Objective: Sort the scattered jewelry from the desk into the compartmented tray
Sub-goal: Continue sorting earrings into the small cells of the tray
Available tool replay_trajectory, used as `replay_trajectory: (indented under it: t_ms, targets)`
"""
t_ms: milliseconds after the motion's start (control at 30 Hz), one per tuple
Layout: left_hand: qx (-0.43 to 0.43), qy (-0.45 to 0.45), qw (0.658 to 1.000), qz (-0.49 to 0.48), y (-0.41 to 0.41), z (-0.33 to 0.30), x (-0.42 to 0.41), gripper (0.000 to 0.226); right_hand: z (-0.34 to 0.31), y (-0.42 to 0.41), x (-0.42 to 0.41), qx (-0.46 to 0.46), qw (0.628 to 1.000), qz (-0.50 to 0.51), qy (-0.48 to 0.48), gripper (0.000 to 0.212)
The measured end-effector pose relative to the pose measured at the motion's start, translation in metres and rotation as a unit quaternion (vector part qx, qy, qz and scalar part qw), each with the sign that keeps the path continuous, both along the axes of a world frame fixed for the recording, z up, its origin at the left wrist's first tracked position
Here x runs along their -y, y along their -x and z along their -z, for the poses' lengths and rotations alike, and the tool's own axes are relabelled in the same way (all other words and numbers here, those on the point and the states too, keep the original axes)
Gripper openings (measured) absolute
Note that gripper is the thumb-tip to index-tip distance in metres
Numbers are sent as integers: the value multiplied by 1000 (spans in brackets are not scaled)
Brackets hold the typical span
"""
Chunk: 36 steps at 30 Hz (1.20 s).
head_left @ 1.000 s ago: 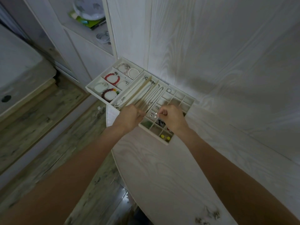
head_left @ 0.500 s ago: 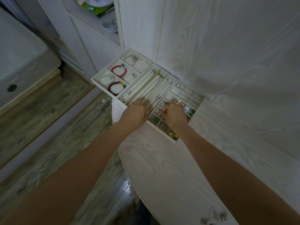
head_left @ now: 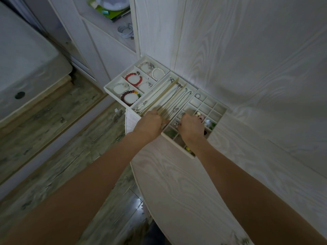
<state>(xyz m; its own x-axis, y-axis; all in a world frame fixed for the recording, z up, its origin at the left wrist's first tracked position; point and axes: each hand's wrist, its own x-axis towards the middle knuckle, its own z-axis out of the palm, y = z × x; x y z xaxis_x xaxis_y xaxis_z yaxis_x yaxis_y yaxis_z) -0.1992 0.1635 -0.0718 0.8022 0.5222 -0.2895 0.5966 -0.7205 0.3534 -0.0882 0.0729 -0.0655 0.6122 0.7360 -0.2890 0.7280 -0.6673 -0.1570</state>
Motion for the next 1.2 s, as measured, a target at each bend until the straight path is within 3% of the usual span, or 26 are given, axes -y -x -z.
replay_trajectory:
  t_ms: [400, 767, 1200]
  targets:
    - [15, 9, 1000, -4, -3, 0, -1, 40, 5, -7, 12, -13, 996, 60, -67, 9]
    - [42, -3, 999, -10, -5, -5, -4, 32, -4, -4, -1, -32, 999, 24, -32, 33]
    - [26, -6, 1000, -5, -6, -4, -5, 33, 1, -9, -3, -59, 996, 49, -40, 16]
